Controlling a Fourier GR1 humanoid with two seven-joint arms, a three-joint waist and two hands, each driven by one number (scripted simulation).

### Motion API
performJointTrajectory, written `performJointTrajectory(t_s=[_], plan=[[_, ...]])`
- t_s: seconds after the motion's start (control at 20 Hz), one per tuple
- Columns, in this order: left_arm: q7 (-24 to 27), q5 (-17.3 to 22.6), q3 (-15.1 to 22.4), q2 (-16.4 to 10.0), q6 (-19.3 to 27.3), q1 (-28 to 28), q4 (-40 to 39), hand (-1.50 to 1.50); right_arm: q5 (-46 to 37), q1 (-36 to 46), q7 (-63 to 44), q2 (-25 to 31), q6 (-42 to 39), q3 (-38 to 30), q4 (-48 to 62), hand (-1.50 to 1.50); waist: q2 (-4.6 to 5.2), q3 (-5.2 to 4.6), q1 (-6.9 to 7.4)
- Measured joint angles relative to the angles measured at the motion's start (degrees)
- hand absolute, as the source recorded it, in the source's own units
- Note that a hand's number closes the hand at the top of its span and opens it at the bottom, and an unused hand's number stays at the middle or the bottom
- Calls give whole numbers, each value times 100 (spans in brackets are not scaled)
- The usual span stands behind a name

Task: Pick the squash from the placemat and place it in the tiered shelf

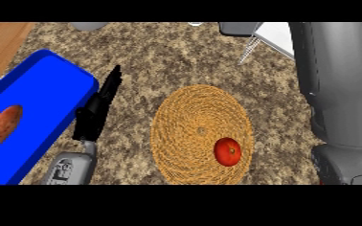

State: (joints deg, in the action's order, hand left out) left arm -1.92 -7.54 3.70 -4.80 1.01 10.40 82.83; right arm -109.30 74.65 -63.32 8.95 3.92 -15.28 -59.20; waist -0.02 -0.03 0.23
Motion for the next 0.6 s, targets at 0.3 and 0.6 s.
performJointTrajectory(t_s=[0.3,0.6], plan=[[-71,50,-56,-41,-82,-3,89,0,32,-252,373,383,261,-76,390,150,13,2,35],[4,24,-78,-41,-73,-5,51,0,349,-490,563,548,1170,-387,153,150,26,7,48]])
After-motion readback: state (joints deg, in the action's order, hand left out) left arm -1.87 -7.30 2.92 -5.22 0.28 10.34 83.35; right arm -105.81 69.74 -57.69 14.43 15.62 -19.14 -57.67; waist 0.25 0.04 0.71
